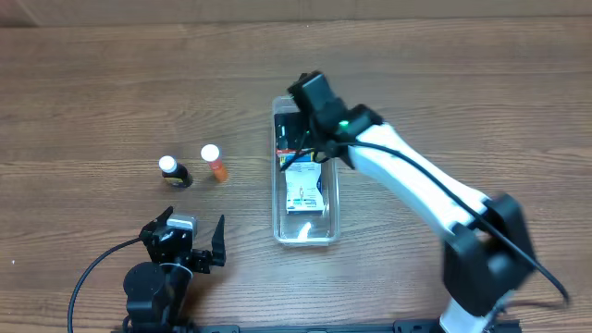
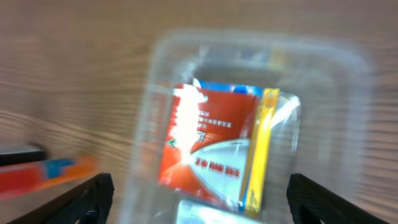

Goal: Pack container

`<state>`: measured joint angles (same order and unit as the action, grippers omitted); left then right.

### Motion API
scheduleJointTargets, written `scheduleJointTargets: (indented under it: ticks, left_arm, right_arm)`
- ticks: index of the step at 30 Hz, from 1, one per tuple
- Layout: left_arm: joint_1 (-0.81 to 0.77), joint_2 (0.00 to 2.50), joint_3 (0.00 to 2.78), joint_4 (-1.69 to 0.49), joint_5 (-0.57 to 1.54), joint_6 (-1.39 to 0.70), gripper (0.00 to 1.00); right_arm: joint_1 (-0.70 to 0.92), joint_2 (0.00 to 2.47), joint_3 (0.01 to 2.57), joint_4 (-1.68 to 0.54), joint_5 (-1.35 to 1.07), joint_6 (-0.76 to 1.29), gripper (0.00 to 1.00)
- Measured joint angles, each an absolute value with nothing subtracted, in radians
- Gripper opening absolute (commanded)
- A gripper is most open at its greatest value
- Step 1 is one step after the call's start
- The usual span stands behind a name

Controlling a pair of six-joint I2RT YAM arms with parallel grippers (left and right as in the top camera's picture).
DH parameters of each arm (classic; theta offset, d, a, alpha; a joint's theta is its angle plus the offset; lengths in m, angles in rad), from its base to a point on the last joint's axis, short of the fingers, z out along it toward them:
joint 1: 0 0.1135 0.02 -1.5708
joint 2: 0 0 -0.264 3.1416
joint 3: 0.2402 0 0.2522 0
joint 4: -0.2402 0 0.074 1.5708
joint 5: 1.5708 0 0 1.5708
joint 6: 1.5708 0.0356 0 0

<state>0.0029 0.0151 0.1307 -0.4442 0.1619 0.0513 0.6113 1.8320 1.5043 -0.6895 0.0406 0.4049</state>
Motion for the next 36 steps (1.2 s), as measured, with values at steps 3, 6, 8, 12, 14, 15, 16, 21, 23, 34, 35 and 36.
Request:
scheduleJointTargets:
  ticks: [3,6,8,12,14,15,16,21,23,34,35,36]
  left_arm:
    - [0.003,0.015,0.131,-0.444,0.162,0.051,1.0]
    - [0.003,0.015,0.131,-0.444,0.162,0.051,1.0]
    - [0.003,0.015,0.131,-0.444,0.162,0.051,1.0]
    - [0.003,0.015,0.131,-0.444,0.162,0.052,1.0]
    - [0.003,0.015,0.131,-0.444,0.162,0.051,1.0]
    - [0.003,0.015,0.131,-0.444,0.162,0.051,1.0]
    - [0.003,0.015,0.131,-0.444,0.162,0.051,1.0]
    - [0.003,0.015,0.131,-0.437,0.166,0.051,1.0]
    - [0.003,0.015,0.131,-0.439,0.173,0.047,1.0]
    - [0.003,0.077,0.294,-0.51,0.126,-0.171,1.0]
    - [0.002,0.107,0.347,-0.536,0.109,-0.188,1.0]
    - [0.003,0.155,0.42,-0.555,0.081,-0.209,1.0]
  right_arm:
    - [0.571,1.693,1.519,-0.77,0.037,0.404,0.97]
    - [0.451,1.554,1.538,-0.867,0.033,0.425,1.0]
    - [0.33,1.488,1.547,-0.927,0.033,0.448,1.0]
    - [0.085,1.447,1.551,-1.024,0.013,0.492,1.0]
    - [-0.023,1.453,1.551,-1.062,-0.024,0.504,1.0]
    - [-0.059,1.456,1.551,-1.079,-0.041,0.507,1.0]
    - [-0.09,1.458,1.551,-1.091,-0.054,0.51,1.0]
    - [-0.196,1.464,1.551,-1.143,-0.109,0.522,1.0]
    - [-0.207,1.464,1.551,-1.144,-0.117,0.524,1.0]
    - [-0.21,1.465,1.55,-1.143,-0.135,0.524,1.0]
    - [-0.21,1.465,1.55,-1.144,-0.135,0.524,1.0]
    - [-0.21,1.465,1.55,-1.143,-0.135,0.524,1.0]
